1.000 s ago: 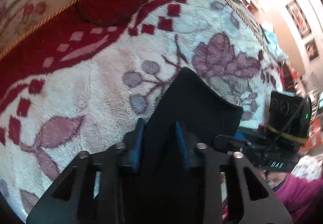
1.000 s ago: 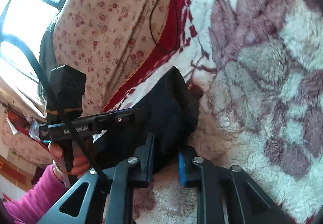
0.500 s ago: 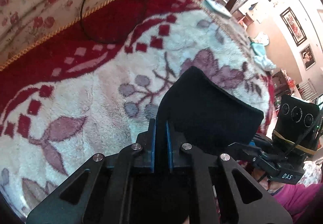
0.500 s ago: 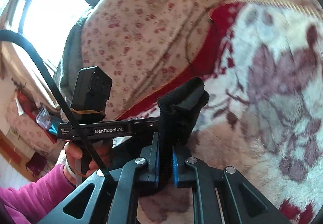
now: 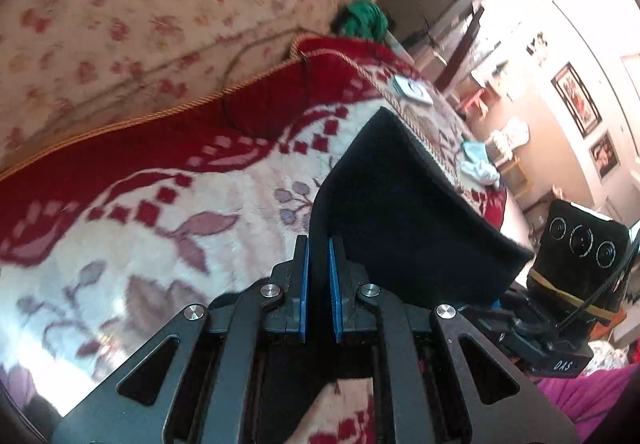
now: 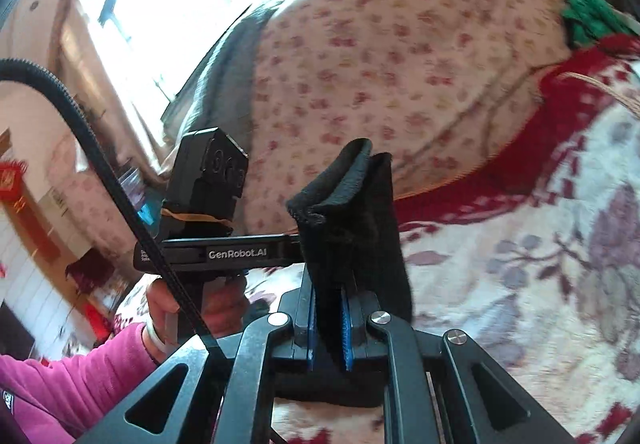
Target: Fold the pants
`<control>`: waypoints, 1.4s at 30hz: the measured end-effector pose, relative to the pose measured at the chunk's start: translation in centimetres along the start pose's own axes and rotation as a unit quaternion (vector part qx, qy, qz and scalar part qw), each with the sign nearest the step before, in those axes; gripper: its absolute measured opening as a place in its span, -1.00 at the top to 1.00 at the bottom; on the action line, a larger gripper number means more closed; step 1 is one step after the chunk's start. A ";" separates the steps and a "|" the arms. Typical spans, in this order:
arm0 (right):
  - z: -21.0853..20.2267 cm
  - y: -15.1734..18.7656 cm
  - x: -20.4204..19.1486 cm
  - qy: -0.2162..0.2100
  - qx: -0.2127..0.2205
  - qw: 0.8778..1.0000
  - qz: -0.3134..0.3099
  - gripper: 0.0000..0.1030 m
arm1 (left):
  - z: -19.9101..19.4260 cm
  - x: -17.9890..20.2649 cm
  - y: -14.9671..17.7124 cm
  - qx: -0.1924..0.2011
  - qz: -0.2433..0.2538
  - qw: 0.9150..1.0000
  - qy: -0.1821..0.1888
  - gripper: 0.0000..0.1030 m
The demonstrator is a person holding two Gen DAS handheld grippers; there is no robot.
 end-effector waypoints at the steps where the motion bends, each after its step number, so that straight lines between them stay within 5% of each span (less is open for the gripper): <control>1: 0.6 0.0 -1.0 -0.007 -0.005 1.000 -0.008 0.82 | -1.2 -0.5 0.5 0.009 -0.006 1.000 -0.004 0.84; 12: 8.3 4.0 -9.3 -0.071 -0.092 0.991 -0.066 0.82 | -8.5 -7.9 8.0 0.062 -0.106 0.991 -0.047 0.88; 21: 17.4 9.8 -11.5 -0.085 -0.202 0.971 -0.096 0.82 | -13.0 -16.1 17.2 0.084 -0.218 0.963 -0.132 0.89; 25: 19.9 11.7 -11.0 -0.095 -0.250 0.960 -0.076 0.65 | -14.4 -16.8 19.5 0.097 -0.247 0.955 -0.130 0.88; 29: 18.7 11.0 -10.7 -0.130 -0.247 0.959 -0.046 0.23 | -15.5 -15.8 20.0 0.109 -0.239 0.956 -0.131 0.87; 34: 13.7 8.8 -10.3 -0.122 -0.195 0.971 -0.067 0.21 | -15.2 -13.8 19.2 0.121 -0.231 0.958 -0.119 0.20; 42: 7.9 5.3 -2.5 -0.028 -0.130 0.991 -0.007 0.01 | -12.9 -12.4 19.7 0.111 -0.244 0.957 -0.106 0.19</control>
Point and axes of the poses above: each gripper's, at about its wrist camera, not at the fingertips, and z roughly the way its jaws point, x to its right, y to its underside, the point moved 6 cm from there along z, roughly the way its jaws point, and after that the axes turned 6 degrees about -x, right-handed, at the moved point
